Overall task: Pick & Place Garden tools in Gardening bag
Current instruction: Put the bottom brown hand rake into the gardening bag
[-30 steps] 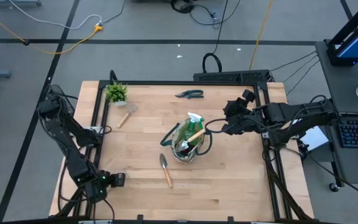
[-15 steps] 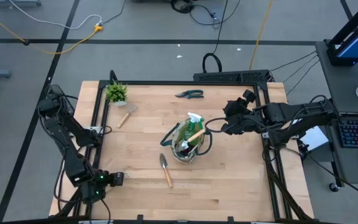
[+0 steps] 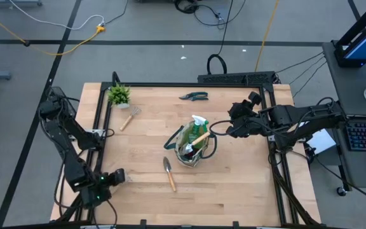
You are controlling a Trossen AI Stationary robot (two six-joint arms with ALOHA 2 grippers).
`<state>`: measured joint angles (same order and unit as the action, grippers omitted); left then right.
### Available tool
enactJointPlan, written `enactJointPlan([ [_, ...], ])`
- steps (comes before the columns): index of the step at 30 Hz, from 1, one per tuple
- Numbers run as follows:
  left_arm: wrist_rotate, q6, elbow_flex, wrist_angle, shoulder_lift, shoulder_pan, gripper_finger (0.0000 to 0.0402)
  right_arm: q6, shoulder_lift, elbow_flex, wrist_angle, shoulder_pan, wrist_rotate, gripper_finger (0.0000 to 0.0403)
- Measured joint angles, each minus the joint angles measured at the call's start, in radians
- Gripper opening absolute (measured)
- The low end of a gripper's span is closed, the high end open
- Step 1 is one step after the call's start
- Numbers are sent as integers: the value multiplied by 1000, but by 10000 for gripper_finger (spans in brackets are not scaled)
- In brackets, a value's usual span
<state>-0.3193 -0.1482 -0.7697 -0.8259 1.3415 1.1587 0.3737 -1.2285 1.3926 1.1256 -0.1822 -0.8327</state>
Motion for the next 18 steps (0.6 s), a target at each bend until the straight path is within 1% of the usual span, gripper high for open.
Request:
enactJointPlan([
  [3,71,93,-21,11,0,-2,136,-11,0,0,0,0,0,155],
  [5,116,201,-38,22,1,-3,136,-21,0,0,0,0,-1,155],
  [11,132,511,-81,7,0,-5,136,-45,0,0,0,0,-1,155],
  [14,140,712,-92,11,-1,-13,136,-46,0,0,0,0,0,155],
  [18,186,975,-92,12,-1,-33,136,-49,0,0,0,0,0,155],
])
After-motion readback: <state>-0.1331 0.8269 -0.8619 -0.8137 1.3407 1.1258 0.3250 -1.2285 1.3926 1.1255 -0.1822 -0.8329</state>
